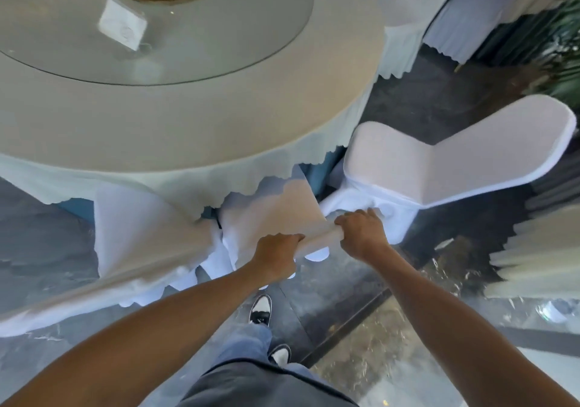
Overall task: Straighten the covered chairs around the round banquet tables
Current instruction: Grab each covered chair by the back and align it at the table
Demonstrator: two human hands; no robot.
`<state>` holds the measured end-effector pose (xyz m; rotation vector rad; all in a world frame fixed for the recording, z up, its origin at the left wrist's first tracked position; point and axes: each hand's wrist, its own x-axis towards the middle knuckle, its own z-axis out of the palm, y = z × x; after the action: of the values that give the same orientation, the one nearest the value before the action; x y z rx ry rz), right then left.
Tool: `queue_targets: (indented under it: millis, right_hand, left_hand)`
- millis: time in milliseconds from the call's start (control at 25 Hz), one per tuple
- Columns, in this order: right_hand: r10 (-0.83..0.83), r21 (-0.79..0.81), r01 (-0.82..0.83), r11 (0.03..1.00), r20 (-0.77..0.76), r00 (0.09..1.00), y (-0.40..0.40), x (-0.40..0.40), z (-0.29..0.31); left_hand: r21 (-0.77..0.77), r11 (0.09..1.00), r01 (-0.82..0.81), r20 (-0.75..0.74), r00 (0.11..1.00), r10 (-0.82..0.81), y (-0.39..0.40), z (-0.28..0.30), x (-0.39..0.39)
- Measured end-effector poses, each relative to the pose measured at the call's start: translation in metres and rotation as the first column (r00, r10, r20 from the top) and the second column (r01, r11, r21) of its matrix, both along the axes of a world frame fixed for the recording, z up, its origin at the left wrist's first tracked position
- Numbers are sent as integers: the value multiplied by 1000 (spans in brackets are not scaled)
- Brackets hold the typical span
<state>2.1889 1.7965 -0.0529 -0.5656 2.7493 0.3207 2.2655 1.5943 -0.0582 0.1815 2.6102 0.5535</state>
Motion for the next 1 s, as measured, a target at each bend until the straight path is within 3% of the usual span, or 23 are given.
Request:
queue_targets:
  millis: [240,400,520,640,760,1000]
  right_hand:
    - [44,-23,-44,999,-2,999,-36,-46,-4]
    - [113,-83,-111,990,22,993,-29,-61,-5]
    - [147,-217,-126,968,83,986,-8,-70,-11]
    - [95,-344,-15,939,219,971,39,-93,-2]
    - [-6,-298,90,950,270,963,119,-132,17]
    - [-74,-238,100,966,118,990,275,-193,61]
  left_hand:
    - [-16,998,-55,-58,997,54,-33,-7,-40]
    - [-63,998,-11,11,1000,12,-28,-4,-57]
    - [-38,999,3,99,995,0,-6,9,-79]
    - [105,993,-57,165,986,40,45,23,-115]
    - [153,987,-58,115,993,40,119,34,-159]
    - [84,996,26,60,998,-31,265,45,-220]
